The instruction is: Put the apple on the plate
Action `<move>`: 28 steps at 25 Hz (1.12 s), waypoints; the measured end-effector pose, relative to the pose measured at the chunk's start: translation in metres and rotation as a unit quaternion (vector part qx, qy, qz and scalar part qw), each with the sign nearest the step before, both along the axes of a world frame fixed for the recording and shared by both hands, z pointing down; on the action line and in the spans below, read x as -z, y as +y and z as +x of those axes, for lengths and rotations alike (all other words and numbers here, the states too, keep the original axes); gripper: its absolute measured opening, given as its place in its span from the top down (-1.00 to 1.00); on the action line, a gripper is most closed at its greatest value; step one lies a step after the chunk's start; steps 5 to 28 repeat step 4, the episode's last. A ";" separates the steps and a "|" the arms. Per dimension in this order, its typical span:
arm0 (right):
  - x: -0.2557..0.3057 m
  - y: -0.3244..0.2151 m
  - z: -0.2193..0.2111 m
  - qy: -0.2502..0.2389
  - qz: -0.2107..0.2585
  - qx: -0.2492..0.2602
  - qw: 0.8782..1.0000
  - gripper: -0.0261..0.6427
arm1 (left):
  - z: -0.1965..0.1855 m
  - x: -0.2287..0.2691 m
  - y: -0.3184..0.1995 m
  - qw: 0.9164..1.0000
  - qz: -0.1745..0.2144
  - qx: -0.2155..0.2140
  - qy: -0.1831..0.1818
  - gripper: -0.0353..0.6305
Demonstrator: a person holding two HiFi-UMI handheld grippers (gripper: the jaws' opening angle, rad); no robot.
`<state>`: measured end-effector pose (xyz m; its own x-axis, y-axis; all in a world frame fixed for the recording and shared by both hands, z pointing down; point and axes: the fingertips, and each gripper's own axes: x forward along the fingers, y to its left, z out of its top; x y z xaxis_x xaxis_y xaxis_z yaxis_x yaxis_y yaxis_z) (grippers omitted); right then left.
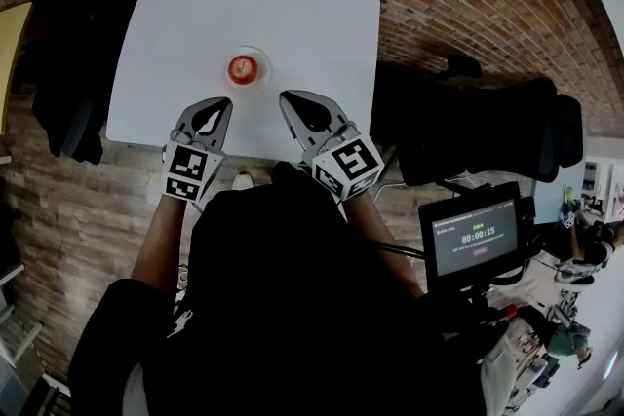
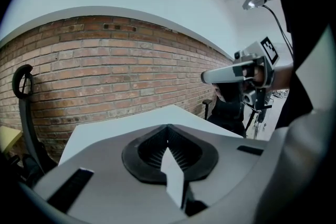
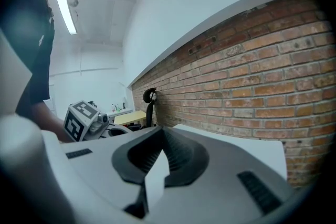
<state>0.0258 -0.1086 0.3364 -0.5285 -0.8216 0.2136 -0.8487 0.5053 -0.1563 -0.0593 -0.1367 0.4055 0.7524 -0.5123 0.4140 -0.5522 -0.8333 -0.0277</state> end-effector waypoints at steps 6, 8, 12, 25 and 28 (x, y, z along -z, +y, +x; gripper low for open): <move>0.000 -0.004 0.000 0.003 0.005 0.002 1.000 0.91 | -0.002 -0.001 -0.005 1.000 0.008 0.000 -0.004 0.88; 0.000 -0.004 0.000 0.003 0.005 0.002 1.000 0.91 | -0.002 -0.001 -0.005 1.000 0.008 0.000 -0.004 0.88; 0.000 -0.004 0.000 0.003 0.005 0.002 1.000 0.91 | -0.002 -0.001 -0.005 1.000 0.008 0.000 -0.004 0.88; 0.000 -0.004 0.000 0.003 0.005 0.002 1.000 0.91 | -0.002 -0.001 -0.005 1.000 0.008 0.000 -0.004 0.88; 0.000 -0.004 0.000 0.003 0.005 0.002 1.000 0.91 | -0.002 -0.001 -0.005 1.000 0.008 0.000 -0.004 0.88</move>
